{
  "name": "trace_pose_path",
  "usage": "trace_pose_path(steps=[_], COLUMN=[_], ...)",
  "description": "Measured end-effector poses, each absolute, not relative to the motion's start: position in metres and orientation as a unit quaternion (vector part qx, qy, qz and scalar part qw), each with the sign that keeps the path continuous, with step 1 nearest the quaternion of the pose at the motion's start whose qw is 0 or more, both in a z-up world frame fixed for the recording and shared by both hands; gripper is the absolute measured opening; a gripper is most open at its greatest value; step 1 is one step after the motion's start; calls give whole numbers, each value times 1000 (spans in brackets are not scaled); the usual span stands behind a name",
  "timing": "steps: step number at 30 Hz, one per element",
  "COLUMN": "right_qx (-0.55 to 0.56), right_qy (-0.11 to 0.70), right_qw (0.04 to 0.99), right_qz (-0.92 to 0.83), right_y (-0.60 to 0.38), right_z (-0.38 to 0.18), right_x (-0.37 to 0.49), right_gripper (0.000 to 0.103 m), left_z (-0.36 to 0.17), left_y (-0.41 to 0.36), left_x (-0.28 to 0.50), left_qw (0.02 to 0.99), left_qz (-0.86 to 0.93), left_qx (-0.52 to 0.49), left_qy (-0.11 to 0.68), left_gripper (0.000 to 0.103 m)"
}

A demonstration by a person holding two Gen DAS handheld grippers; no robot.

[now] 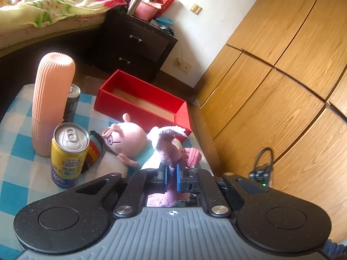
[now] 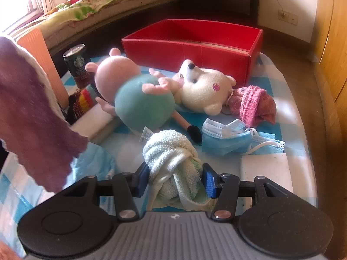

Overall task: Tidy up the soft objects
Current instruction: 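Grasp the white knotted towel with the right tool while the left tool lifts the purple cloth, then carry the purple cloth and white towel over the red box with both tools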

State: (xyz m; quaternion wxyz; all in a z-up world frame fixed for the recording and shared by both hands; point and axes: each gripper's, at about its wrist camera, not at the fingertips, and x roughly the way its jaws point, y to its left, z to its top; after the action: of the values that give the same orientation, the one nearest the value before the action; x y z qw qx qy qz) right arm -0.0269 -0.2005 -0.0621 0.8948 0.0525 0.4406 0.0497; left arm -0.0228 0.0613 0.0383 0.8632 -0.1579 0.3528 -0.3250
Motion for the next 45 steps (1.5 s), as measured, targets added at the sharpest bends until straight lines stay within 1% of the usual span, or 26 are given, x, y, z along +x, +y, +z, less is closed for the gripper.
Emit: trace_pose_path(steps=[5,20,29,39,45], right_qx=[66,112,127,138,129], right_qy=[429,356,319,303,294], right_qw=[899,926,938,942,946], right_qz=[53,58,52,41,35], right_y=[-202,-209,-213,-226,-234], right_z=[-49,3,27,36,39], right_x=[-32,-40,-23,8,30], right_gripper=[29,29,29,29,29], left_z=[35,64,73,73,75], left_y=[53,19,8,-7,-20], left_x=[-20,-13,12,47,70], left_qw=[861,871,882,883,887], left_qz=[-326,-348,-335,-330,-331], left_qx=[-155,-160,-165,-170,-171], left_qy=[358,307,288,287,272], left_gripper=[3,3,3,3,3])
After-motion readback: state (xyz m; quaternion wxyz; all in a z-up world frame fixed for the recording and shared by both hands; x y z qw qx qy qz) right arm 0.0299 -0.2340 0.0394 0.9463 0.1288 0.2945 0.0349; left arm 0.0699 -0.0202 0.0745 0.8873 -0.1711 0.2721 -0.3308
